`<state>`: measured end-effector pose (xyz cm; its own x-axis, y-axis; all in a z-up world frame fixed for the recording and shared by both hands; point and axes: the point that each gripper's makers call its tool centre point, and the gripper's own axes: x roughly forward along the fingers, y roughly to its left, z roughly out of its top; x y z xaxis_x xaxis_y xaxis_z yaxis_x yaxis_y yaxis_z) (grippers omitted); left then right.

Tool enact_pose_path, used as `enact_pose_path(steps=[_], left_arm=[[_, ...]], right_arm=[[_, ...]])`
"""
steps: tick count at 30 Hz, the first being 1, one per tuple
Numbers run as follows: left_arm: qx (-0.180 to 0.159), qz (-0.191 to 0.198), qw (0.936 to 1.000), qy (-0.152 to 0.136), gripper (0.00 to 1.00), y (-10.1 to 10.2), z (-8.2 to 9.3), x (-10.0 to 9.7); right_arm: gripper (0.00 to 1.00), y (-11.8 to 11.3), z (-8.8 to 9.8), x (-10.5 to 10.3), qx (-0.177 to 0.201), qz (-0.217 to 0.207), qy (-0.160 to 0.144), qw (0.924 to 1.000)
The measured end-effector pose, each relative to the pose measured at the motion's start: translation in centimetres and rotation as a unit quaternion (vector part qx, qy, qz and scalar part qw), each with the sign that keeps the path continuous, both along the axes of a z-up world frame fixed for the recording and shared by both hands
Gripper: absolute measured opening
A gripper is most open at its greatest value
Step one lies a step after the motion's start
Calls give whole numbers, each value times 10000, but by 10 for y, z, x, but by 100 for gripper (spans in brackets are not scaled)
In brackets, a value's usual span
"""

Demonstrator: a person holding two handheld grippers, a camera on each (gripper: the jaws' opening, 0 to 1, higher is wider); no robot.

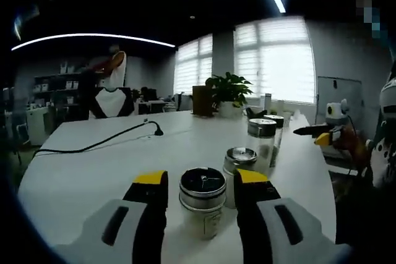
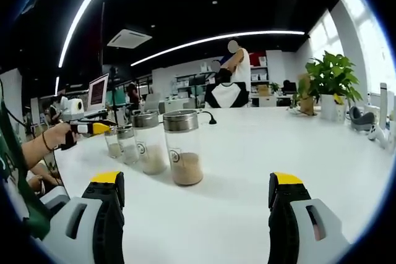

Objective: Rotate the seasoning bottle until the label or dispensing opening points toward the visible target arrow and the bottle remains upright within the marked orientation range

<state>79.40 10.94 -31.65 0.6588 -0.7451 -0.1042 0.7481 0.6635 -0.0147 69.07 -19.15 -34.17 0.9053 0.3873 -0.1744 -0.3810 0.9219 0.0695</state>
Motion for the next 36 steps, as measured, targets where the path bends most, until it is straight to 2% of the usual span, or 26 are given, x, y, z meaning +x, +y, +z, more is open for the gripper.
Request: enact_pose_path(steps=[4,8,9,12,18,24,25,26,27,28,31,33,35,36], left_arm=[[100,86,9999,-85,47,1,2,-9],[-15,346,9993,-118,50,5,5,-16],[76,417,9989,-186,53,5,5,-19],[276,584,9973,-351,54,6,7,-27],[264,854,9948,-485,56,2,13,-48],[285,1309,9896,-523,60,6,13,-61],[317,1474,9869,-569,61,10,14,-61],[245,1833,9812,-555,62,17,15,-61],[241,1980,9782,-575,67,18,14,-64],[280,1917,9790,-637,71,14,13,-68],[260,1985,9780,-589,78,9,6,-78],[317,2029,9771,-564,87,8,2,-83],[186,2114,9758,-535,96,10,1,-88],[-79,2258,9727,-524,100,13,5,-89]], right_arm=[[99,2,-1,0,-10,25,14,10000],[99,2,-3,0,-71,14,33,10000],[99,2,-3,0,-102,4,35,9999],[99,2,-3,0,-169,-8,26,9999],[99,5,-3,0,-148,16,24,9999],[99,6,-3,-1,-133,34,26,9999],[99,6,-2,-1,-103,22,6,9999],[99,5,-2,-1,-100,17,4,9999],[99,5,-2,-1,-119,16,16,9999],[99,4,-2,-1,-133,10,28,9999],[99,2,3,-3,-142,-21,-50,9999],[99,1,4,-3,-146,-37,-65,9999],[99,1,4,-3,-146,-49,-70,9999],[99,1,4,-3,-138,-45,-76,9999]])
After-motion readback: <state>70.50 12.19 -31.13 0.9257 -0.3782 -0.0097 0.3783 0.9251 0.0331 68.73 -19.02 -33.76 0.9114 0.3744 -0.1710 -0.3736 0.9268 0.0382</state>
